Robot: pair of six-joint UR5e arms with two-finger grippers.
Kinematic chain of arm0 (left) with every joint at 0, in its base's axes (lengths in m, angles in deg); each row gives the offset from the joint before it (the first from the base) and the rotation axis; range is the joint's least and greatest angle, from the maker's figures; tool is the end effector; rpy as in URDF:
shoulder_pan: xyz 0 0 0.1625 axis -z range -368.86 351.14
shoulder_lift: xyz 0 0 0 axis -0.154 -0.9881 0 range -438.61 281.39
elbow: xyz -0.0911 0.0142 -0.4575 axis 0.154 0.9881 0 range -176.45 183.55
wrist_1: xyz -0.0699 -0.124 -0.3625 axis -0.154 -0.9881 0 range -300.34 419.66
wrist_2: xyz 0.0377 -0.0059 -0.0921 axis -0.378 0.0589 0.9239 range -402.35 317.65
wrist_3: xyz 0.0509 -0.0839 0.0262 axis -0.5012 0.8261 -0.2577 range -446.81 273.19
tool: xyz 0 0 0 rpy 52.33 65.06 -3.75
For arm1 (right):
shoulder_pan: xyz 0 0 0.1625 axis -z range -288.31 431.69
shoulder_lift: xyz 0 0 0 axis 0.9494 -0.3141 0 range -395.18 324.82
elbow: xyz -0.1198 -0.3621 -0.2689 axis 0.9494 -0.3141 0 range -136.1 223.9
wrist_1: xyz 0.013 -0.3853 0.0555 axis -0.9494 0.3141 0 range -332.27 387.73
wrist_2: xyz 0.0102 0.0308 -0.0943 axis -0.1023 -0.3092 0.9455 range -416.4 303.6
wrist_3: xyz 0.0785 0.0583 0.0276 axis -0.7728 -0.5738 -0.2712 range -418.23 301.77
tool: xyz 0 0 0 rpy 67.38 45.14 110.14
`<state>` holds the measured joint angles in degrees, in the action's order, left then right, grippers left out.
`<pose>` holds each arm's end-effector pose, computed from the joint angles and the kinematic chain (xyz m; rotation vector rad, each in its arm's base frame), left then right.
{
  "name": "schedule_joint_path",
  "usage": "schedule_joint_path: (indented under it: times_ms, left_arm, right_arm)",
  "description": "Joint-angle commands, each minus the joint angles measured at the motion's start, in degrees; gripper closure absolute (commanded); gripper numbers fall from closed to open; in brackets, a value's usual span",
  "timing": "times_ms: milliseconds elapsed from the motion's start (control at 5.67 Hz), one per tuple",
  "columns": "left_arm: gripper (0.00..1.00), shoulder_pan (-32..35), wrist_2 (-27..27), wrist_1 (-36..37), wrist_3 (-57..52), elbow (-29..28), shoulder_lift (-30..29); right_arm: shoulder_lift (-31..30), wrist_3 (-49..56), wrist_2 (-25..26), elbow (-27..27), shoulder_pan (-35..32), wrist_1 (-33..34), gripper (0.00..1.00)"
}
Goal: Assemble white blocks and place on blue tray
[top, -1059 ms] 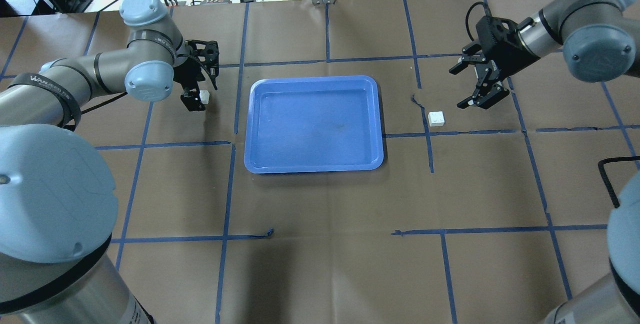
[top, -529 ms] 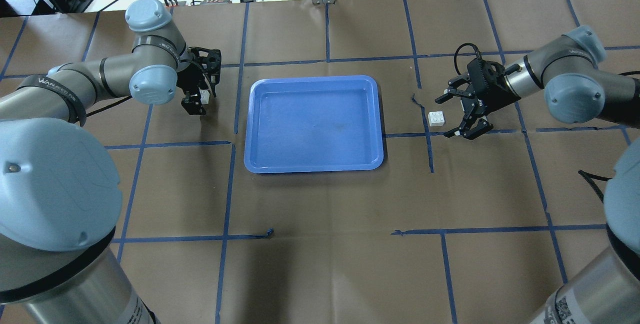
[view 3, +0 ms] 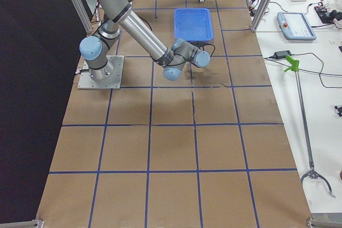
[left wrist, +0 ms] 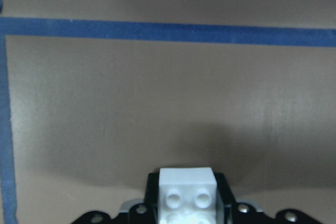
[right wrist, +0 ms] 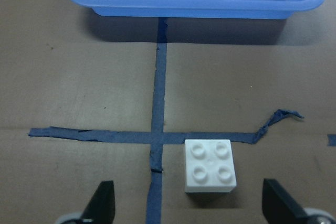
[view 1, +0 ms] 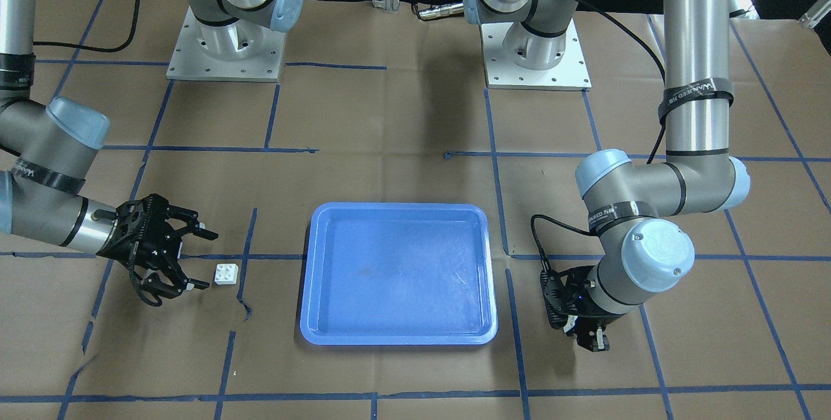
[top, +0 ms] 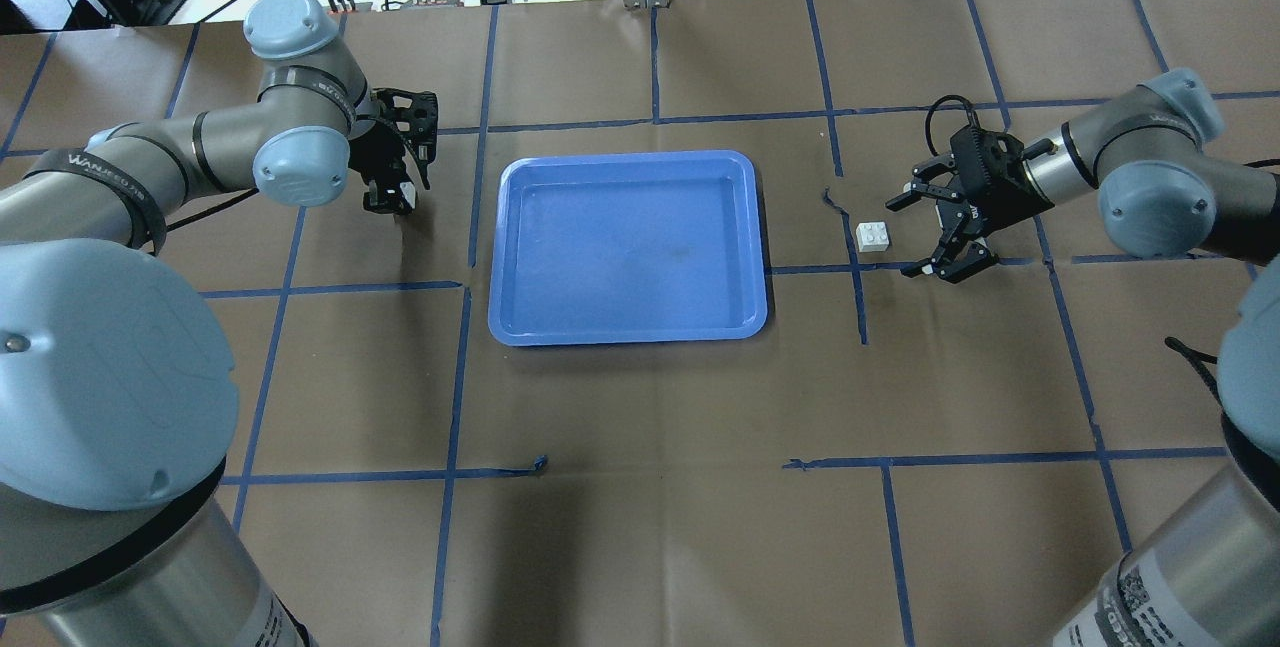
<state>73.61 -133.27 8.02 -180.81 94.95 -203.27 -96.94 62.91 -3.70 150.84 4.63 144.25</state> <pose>-0.0434 -0.6764 0.2334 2.1234 2.2591 -0.0200 -0.0338 -0.5801 0.2056 -1.8379 1.7795 -0.6906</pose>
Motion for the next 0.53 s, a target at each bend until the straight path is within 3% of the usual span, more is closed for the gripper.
schedule_joint_path:
  times_ms: [0,353]
  left_arm:
    - [1.00,3.4,0.3,-2.0,4.1,1.0,4.1]
    - [1.00,16.7,0.4,-1.8,13.9,4.6,6.0]
  right_arm:
    - [0.9,0.1,-0.1,0.1,-0.2,0.6,0.00]
    - [1.4,0.1,-0.3,-0.1,-1.4,1.0,0.02]
